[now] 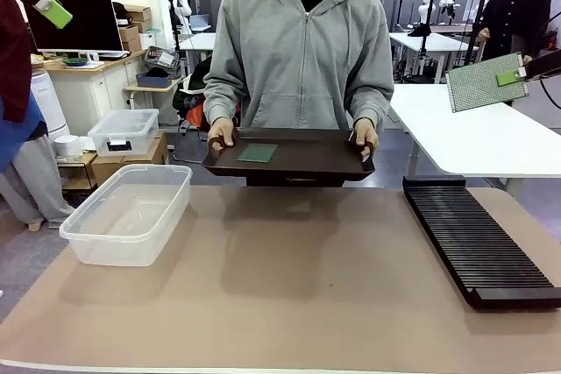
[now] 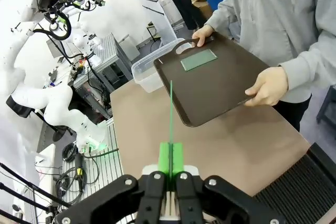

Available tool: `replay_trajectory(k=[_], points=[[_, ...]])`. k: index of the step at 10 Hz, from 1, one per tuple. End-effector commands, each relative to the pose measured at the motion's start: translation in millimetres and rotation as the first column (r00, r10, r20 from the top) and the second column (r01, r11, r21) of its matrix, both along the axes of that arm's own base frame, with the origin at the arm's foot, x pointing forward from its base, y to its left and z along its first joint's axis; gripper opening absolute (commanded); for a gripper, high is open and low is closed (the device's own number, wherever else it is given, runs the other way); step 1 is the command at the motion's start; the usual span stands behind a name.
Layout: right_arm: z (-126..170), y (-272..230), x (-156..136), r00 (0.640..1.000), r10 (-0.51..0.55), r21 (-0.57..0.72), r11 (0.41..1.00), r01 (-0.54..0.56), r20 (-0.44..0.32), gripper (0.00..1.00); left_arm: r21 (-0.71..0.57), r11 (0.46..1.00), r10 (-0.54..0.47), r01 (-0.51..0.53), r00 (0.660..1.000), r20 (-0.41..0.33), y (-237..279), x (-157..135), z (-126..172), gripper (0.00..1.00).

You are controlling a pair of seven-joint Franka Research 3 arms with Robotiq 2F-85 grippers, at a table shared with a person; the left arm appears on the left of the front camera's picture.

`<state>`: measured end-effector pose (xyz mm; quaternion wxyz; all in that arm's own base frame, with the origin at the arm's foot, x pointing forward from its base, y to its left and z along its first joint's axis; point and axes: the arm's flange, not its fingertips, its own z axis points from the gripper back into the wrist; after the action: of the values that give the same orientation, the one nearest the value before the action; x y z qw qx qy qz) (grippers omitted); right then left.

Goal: Sort PCBs into racks and boxes based on the side picked up.
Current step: If the short side of the Blank PCB is picked up, insert it into the PCB Rack ; if the long side is picked up, place it in the Organizing box.

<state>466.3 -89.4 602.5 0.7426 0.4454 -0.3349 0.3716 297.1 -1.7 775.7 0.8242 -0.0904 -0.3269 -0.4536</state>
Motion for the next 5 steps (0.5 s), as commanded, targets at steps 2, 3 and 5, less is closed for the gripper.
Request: replay_trajectory(k=[2,3,5], points=[[-18.0,0.1,7.7,0.998,0.065,-0.023,0.998,-0.066,-0.016,0.02,-0.007,1.0,-0.01,0.01,1.0,0.0,0.6,0.0,-1.8,1.0],[-30.7,-5.7,11.6,0.988,0.157,-0.002,0.988,-0.157,-0.001,0.02,-0.007,1.0,-0.01,0.01,1.0,0.0,0.6,0.0,-1.8,1.0],[-48.9,-24.2,9.8,0.936,0.341,0.019,0.939,-0.344,0.089,0.02,-0.007,1.0,-0.01,0.01,1.0,0.0,0.6,0.0,-1.8,1.0]])
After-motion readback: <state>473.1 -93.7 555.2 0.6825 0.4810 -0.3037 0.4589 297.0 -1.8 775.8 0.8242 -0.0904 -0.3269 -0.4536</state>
